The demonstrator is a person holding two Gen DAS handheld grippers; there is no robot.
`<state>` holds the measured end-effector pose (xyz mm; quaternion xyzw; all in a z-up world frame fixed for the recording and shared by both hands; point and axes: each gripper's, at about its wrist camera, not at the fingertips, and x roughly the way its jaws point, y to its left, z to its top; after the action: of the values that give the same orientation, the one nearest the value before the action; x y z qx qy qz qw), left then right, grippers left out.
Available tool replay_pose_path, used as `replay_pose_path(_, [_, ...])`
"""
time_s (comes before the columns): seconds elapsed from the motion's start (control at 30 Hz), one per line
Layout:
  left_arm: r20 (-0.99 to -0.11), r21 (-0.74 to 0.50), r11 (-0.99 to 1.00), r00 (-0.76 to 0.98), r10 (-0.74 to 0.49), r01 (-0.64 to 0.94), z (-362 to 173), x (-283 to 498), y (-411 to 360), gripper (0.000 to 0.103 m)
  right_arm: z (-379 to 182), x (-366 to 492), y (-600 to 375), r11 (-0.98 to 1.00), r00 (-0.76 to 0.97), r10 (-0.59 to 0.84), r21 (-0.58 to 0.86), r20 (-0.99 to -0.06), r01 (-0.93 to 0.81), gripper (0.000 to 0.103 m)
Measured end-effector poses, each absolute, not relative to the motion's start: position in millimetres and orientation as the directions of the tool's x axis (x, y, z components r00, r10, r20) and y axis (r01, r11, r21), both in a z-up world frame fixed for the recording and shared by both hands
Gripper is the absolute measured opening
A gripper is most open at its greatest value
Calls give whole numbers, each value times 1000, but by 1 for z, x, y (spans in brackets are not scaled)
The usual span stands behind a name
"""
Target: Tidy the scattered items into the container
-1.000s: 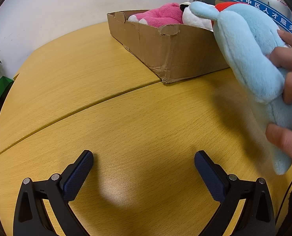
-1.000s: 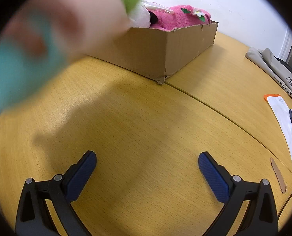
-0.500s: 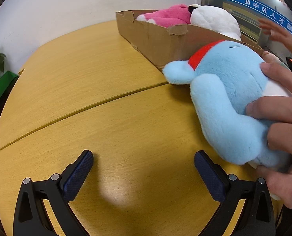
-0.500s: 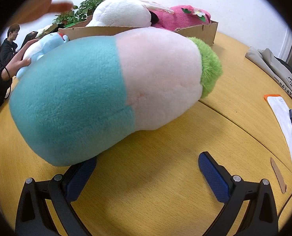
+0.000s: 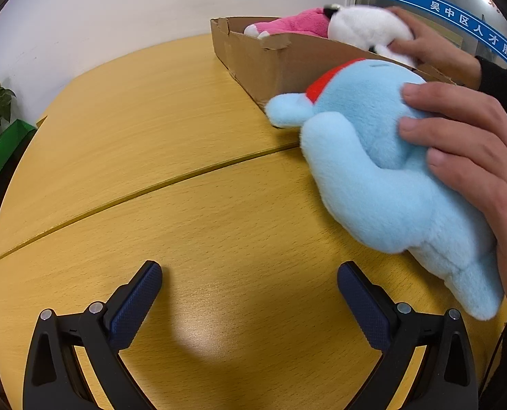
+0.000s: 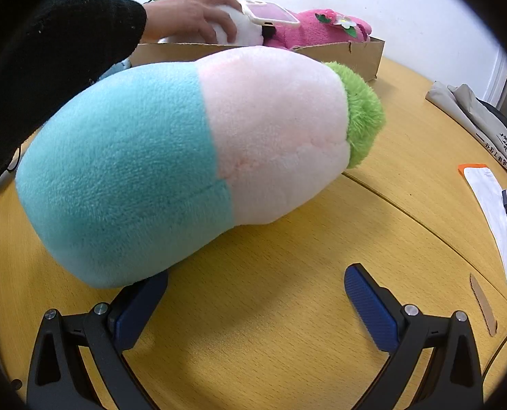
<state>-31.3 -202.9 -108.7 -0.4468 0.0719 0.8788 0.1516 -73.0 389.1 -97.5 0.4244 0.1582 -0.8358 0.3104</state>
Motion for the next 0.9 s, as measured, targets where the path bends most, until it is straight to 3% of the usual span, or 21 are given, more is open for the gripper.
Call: replay_pose_path(0.9, [-807, -9, -945, -555, 201, -328, -109, -32, -202, 103, -97, -71, 385, -760, -448, -381, -2, -809, 650, 103])
